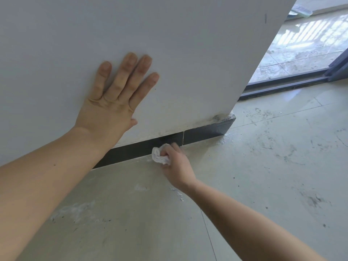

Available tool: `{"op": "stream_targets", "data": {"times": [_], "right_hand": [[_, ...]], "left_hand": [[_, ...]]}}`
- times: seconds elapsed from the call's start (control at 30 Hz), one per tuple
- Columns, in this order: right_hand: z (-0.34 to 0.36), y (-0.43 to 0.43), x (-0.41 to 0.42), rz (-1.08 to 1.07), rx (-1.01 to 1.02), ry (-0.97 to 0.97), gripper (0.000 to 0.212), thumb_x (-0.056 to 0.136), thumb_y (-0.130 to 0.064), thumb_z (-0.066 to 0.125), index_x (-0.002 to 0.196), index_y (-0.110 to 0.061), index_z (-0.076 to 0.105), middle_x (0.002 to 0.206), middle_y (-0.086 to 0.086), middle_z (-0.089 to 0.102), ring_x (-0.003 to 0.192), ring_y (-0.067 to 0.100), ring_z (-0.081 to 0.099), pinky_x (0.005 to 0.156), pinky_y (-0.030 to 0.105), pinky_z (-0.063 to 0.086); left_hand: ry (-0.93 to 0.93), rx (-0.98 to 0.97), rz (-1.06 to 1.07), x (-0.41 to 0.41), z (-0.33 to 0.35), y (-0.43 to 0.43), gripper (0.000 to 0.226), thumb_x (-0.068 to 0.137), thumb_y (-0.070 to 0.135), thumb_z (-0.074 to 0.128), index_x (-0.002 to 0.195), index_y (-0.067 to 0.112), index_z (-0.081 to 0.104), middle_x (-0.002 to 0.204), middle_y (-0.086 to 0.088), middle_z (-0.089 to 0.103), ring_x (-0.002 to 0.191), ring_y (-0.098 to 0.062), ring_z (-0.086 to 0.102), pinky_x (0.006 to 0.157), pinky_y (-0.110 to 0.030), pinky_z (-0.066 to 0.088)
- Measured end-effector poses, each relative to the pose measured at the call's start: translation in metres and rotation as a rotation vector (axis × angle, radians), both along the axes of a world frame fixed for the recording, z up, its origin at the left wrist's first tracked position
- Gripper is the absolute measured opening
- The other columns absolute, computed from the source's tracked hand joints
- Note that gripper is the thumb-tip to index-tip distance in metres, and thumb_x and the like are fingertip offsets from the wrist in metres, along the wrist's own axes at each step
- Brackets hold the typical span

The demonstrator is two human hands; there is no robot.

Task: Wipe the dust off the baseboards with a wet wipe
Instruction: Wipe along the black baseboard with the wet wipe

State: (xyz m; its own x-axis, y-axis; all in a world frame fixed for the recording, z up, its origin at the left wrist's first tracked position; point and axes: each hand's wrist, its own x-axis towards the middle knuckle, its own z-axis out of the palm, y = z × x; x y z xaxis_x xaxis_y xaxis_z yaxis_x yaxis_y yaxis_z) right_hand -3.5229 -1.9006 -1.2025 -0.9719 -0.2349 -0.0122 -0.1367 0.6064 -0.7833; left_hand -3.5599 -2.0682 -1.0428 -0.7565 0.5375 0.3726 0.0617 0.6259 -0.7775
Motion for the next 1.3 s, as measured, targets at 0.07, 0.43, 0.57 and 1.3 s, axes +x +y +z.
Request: {"op": "stream_targets", "data": {"times": [0.07, 0.43, 0.57, 1.3], "right_hand": [[-0.002, 0.017, 0.004, -0.053, -0.014, 0.007, 0.019, 0.073, 0.001, 0.054, 0.084, -0.015, 0.056, 0.089, -0.006, 0.05, 0.083, 0.017, 0.051, 0.07, 0.029, 0.044], [0.018, 0.032, -0.014, -0.434, -0.142, -0.014, 0.015, 0.083, -0.009, 0.061, 0.091, -0.022, 0.061, 0.096, -0.007, 0.049, 0.076, -0.003, 0.048, 0.063, 0.01, 0.035], [0.014, -0.026, -0.005, -0.503, -0.231, -0.115, 0.007, 0.081, -0.01, 0.063, 0.077, -0.016, 0.064, 0.081, -0.008, 0.052, 0.07, 0.01, 0.052, 0.057, 0.008, 0.037], [0.012, -0.102, 0.019, -0.026, 0.165, 0.006, 0.021, 0.091, -0.019, 0.049, 0.086, -0.013, 0.069, 0.088, -0.005, 0.053, 0.083, 0.018, 0.053, 0.059, 0.026, 0.032]], "left_hand": [[-0.044, 0.062, -0.079, 0.005, 0.002, -0.003, 0.107, 0.079, 0.042, 0.065, 0.151, 0.009, -0.007, 0.151, -0.017, -0.027, 0.138, -0.033, -0.031, 0.112, -0.047, -0.014], [-0.057, 0.141, -0.172, 0.03, 0.012, -0.07, 0.079, 0.092, 0.034, 0.057, 0.151, 0.006, 0.013, 0.158, -0.015, -0.006, 0.145, -0.03, -0.001, 0.118, -0.042, -0.001], [-0.082, 0.113, -0.165, 0.028, 0.012, -0.077, 0.083, 0.09, 0.04, 0.057, 0.151, 0.007, 0.011, 0.158, -0.013, -0.007, 0.146, -0.028, -0.006, 0.118, -0.042, -0.006], [-0.118, 0.198, -0.068, 0.08, 0.001, -0.163, 0.069, 0.089, -0.008, 0.04, 0.151, 0.005, 0.014, 0.159, -0.014, 0.002, 0.145, -0.033, 0.005, 0.118, -0.045, 0.008]]}}
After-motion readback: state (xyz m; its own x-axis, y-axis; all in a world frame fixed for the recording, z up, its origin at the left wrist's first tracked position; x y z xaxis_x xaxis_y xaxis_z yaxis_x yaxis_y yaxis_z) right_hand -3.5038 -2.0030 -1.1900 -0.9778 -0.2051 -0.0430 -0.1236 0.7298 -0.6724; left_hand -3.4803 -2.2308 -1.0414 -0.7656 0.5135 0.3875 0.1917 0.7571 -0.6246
